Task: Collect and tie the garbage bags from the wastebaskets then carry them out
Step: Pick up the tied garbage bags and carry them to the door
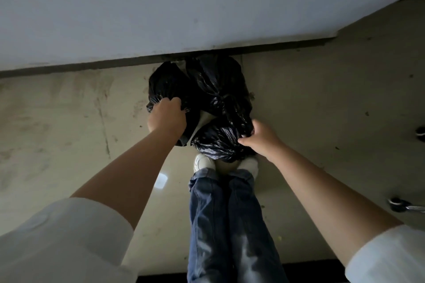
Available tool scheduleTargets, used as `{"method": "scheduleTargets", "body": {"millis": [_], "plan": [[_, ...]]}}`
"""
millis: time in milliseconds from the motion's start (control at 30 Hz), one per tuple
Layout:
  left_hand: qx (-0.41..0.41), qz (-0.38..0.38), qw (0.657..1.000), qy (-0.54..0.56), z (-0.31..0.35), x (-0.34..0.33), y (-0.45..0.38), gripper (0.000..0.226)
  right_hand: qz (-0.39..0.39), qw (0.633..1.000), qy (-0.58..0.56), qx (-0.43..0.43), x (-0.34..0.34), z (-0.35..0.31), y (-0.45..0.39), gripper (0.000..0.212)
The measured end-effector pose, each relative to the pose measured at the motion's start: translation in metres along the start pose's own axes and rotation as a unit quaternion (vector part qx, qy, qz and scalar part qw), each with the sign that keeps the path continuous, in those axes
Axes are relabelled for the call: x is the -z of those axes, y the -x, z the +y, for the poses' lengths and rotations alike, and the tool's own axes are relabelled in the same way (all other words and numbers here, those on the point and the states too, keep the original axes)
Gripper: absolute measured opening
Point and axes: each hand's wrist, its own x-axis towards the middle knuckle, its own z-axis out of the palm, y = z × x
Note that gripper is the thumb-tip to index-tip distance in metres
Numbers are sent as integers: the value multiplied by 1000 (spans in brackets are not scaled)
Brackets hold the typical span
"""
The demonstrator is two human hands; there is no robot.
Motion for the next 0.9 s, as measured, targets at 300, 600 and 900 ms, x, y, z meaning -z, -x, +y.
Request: {"method": "scheduleTargets", "body": {"millis": [300, 600, 900], "plan": [[-42, -37, 998, -33, 29, 17, 22, 31, 126, 980, 122, -90, 51, 38, 19, 28], [-114, -10, 992, -52, 65, 41, 46, 30, 257, 948, 172, 74, 122, -5, 46, 25], [-161, 42, 985, -35, 76, 54, 51, 35, 271, 932, 210, 119, 129, -19, 33, 29]]}}
